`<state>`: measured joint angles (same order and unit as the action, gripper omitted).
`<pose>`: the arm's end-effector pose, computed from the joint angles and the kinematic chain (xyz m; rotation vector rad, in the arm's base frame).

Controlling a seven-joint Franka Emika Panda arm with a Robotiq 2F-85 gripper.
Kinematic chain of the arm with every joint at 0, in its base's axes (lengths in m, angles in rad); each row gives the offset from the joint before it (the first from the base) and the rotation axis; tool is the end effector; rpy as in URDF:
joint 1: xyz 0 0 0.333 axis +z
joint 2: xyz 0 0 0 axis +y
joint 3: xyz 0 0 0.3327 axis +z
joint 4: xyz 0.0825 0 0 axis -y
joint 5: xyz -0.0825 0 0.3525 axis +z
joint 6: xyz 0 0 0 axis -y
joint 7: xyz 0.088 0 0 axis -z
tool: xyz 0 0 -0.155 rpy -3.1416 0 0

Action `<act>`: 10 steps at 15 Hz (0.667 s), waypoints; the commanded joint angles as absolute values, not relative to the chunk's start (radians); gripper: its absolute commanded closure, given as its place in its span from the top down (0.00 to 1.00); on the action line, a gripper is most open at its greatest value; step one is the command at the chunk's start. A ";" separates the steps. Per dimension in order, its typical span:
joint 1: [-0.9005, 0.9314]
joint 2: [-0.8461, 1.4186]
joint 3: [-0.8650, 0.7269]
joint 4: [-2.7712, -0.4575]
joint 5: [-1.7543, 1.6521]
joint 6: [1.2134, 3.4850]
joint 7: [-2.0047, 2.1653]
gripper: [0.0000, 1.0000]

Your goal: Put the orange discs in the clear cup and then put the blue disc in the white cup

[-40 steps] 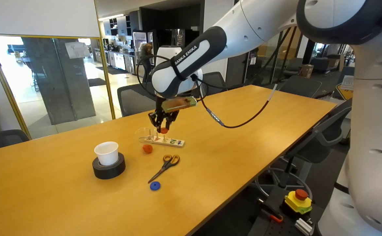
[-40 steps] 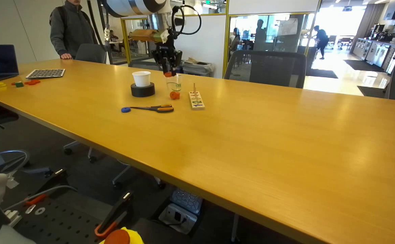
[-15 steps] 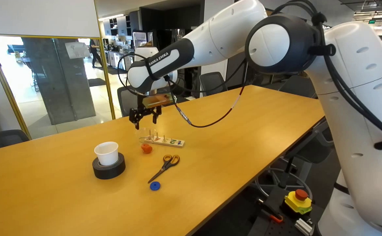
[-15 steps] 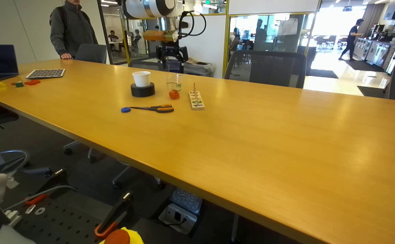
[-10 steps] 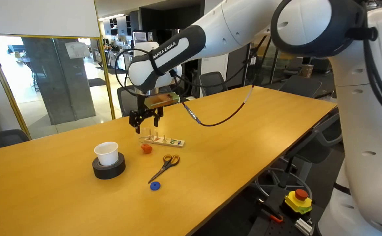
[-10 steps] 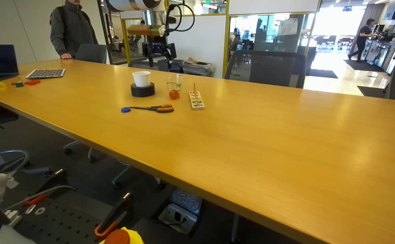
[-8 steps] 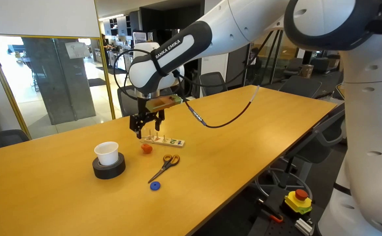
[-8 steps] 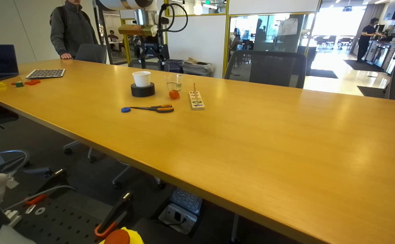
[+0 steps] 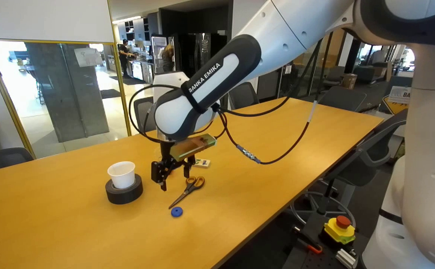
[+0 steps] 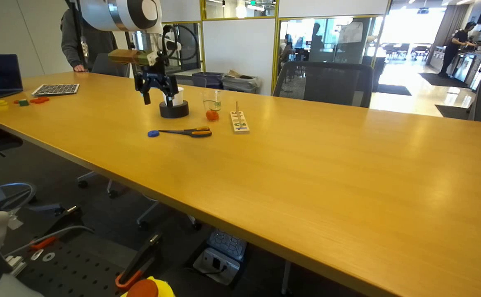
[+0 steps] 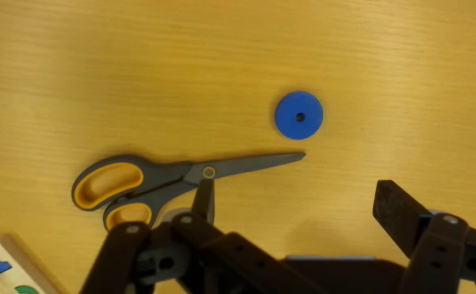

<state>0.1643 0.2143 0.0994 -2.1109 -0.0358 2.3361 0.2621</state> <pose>0.5359 0.1421 0.3058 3.1398 0.0375 0.0205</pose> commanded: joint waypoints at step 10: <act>0.177 0.265 0.100 -2.241 0.004 2.590 0.324 1.00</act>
<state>0.1662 0.2562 0.1010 -2.2363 -0.0125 2.5474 0.3137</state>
